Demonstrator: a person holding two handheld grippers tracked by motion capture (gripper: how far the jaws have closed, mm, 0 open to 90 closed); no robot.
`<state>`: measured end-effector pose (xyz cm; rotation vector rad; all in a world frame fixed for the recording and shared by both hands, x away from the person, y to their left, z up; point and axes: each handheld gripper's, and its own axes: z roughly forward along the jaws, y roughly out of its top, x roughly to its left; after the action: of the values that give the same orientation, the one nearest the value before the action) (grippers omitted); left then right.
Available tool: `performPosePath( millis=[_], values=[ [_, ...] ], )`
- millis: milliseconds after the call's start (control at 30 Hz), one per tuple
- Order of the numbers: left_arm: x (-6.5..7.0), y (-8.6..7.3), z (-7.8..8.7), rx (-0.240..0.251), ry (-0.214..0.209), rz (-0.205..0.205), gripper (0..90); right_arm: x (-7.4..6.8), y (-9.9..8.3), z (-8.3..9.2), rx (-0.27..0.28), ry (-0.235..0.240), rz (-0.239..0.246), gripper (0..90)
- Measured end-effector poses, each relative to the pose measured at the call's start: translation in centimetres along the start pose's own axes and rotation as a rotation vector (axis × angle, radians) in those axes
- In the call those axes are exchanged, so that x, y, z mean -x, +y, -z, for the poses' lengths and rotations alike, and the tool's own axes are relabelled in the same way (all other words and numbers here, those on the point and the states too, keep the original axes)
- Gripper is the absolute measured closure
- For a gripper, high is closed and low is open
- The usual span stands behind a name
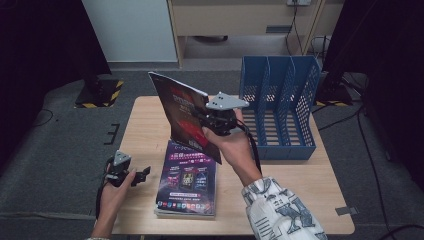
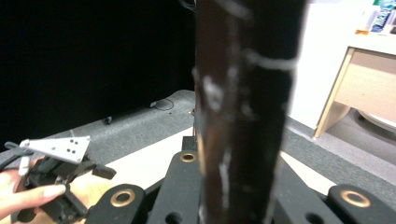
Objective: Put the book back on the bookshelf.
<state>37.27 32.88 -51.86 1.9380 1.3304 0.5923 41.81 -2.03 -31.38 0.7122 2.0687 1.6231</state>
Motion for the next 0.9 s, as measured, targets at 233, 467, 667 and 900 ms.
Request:
performPosePath(
  millis=[233,467,667,900],
  values=[
    [0.1,-0.2,-0.4,-0.029,0.002,-0.004,7.5,0.6,0.9,0.1,0.011,-0.029,-0.011,87.0],
    [0.2,-0.4,-0.8,-0.052,0.006,-0.004,7.2,1.2,1.5,0.6,0.030,-0.055,-0.025,87.0],
    [0.4,-0.5,-1.2,-0.081,0.006,-0.014,6.7,2.0,1.9,1.1,0.030,-0.098,-0.039,87.0],
    [0.4,-0.7,-1.4,-0.095,0.006,-0.012,6.5,2.9,2.4,1.7,0.042,-0.128,-0.052,87.0]
  ],
)
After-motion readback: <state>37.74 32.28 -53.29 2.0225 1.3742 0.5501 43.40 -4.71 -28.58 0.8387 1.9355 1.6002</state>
